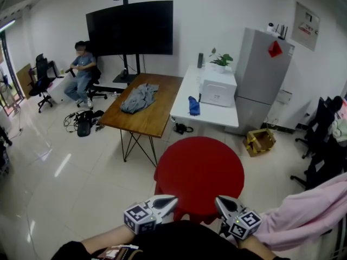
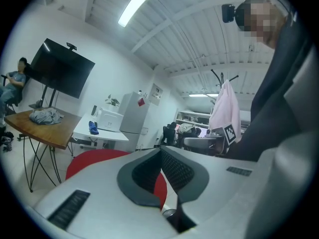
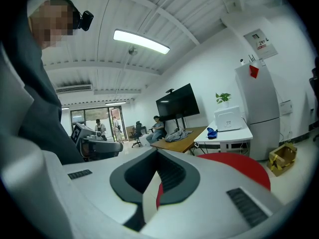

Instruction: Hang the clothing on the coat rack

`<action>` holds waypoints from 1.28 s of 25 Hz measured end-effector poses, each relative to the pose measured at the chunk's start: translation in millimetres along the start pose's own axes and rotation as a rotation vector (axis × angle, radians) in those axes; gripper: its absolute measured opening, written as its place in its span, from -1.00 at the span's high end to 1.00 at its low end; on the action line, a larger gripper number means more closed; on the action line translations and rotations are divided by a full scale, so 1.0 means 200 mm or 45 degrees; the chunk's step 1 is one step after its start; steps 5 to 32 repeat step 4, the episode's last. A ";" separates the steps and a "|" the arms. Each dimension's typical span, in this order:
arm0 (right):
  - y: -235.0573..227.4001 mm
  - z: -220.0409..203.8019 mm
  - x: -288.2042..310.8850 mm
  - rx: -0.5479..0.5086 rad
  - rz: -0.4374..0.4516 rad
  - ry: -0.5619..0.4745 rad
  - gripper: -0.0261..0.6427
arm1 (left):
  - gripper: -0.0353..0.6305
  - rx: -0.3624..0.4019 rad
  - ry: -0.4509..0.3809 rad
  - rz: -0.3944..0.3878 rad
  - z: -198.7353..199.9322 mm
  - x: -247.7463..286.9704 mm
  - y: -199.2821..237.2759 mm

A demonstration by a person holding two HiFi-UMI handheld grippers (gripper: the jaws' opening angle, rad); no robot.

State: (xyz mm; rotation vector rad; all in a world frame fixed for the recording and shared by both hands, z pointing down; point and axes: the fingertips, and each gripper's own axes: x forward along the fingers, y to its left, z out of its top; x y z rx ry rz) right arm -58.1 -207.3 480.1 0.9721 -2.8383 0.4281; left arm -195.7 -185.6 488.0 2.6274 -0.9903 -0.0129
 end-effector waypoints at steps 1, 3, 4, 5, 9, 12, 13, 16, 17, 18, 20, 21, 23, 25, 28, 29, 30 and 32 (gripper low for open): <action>0.00 0.00 0.00 0.001 0.001 -0.001 0.92 | 0.88 -0.001 0.002 -0.003 0.00 0.00 0.00; 0.01 -0.01 0.00 0.000 0.006 -0.002 0.92 | 0.88 -0.004 0.005 -0.012 -0.01 0.01 -0.01; 0.01 -0.01 0.01 0.000 0.008 -0.003 0.92 | 0.88 -0.006 0.006 -0.016 -0.02 0.01 -0.01; 0.01 -0.01 0.01 0.000 0.008 -0.003 0.92 | 0.88 -0.006 0.006 -0.016 -0.02 0.01 -0.01; 0.01 -0.01 0.01 0.000 0.008 -0.003 0.92 | 0.88 -0.006 0.006 -0.016 -0.02 0.01 -0.01; 0.01 -0.01 0.01 0.000 0.008 -0.003 0.92 | 0.88 -0.006 0.006 -0.016 -0.02 0.01 -0.01; 0.01 -0.01 0.01 0.000 0.008 -0.003 0.92 | 0.88 -0.006 0.006 -0.016 -0.02 0.01 -0.01; 0.01 -0.01 0.01 0.000 0.008 -0.003 0.92 | 0.88 -0.006 0.006 -0.016 -0.02 0.01 -0.01; 0.01 -0.01 0.01 0.000 0.008 -0.003 0.92 | 0.88 -0.006 0.006 -0.016 -0.02 0.01 -0.01; 0.01 -0.01 0.01 0.000 0.008 -0.003 0.92 | 0.88 -0.006 0.006 -0.016 -0.02 0.01 -0.01; 0.01 -0.01 0.01 0.000 0.008 -0.003 0.92 | 0.88 -0.006 0.006 -0.016 -0.02 0.01 -0.01; 0.01 -0.01 0.01 0.000 0.008 -0.003 0.92 | 0.88 -0.006 0.006 -0.016 -0.02 0.01 -0.01; 0.01 -0.01 0.01 0.000 0.008 -0.003 0.92 | 0.88 -0.006 0.006 -0.016 -0.02 0.01 -0.01; 0.01 -0.01 0.01 0.000 0.008 -0.003 0.92 | 0.88 -0.006 0.006 -0.016 -0.02 0.01 -0.01; 0.01 -0.01 0.01 0.000 0.008 -0.003 0.92 | 0.88 -0.006 0.006 -0.016 -0.02 0.01 -0.01; 0.01 -0.01 0.01 0.000 0.008 -0.003 0.92 | 0.88 -0.006 0.006 -0.016 -0.02 0.01 -0.01; 0.01 -0.01 0.01 0.000 0.008 -0.003 0.92 | 0.88 -0.006 0.006 -0.016 -0.02 0.01 -0.01; 0.01 -0.01 0.01 0.000 0.008 -0.003 0.92 | 0.88 -0.006 0.006 -0.016 -0.02 0.01 -0.01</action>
